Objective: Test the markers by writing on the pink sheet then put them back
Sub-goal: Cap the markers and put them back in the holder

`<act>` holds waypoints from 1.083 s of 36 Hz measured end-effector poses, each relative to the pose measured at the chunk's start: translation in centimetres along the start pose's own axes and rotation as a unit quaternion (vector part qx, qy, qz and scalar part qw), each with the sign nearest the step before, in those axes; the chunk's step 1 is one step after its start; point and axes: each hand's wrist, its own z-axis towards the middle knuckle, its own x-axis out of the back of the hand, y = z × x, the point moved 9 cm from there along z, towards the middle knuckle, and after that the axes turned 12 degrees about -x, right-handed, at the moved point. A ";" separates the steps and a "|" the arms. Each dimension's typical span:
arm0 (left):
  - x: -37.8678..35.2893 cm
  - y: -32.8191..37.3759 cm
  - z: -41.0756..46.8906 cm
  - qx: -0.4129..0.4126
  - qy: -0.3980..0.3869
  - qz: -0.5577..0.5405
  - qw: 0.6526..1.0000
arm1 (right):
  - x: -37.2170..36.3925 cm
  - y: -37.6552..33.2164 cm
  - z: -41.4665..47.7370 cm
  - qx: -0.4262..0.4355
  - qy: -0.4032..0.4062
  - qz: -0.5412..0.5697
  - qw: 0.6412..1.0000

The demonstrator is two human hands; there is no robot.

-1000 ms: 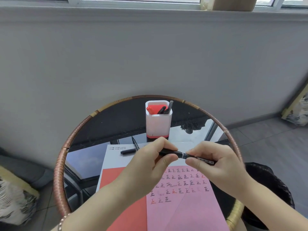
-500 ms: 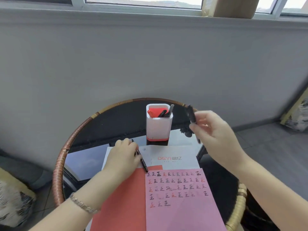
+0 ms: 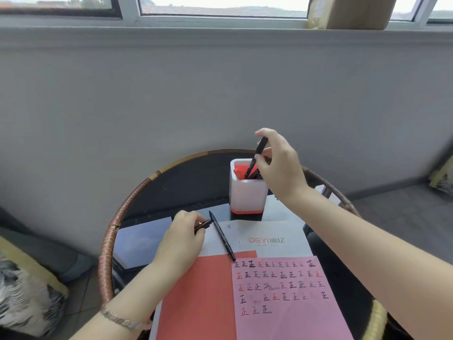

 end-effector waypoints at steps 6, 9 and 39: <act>2.7 -0.2 -0.5 0.029 0.084 -0.148 0.985 | -3.2 1.2 -0.9 0.024 -0.046 -0.168 0.984; 3.5 -1.1 -1.1 0.054 0.107 -0.205 0.971 | -3.4 1.3 -1.2 0.015 -0.051 -0.195 0.979; 3.9 -1.2 -4.8 0.081 0.113 -0.312 0.940 | -5.2 1.9 -10.2 -0.154 -0.219 -0.021 0.963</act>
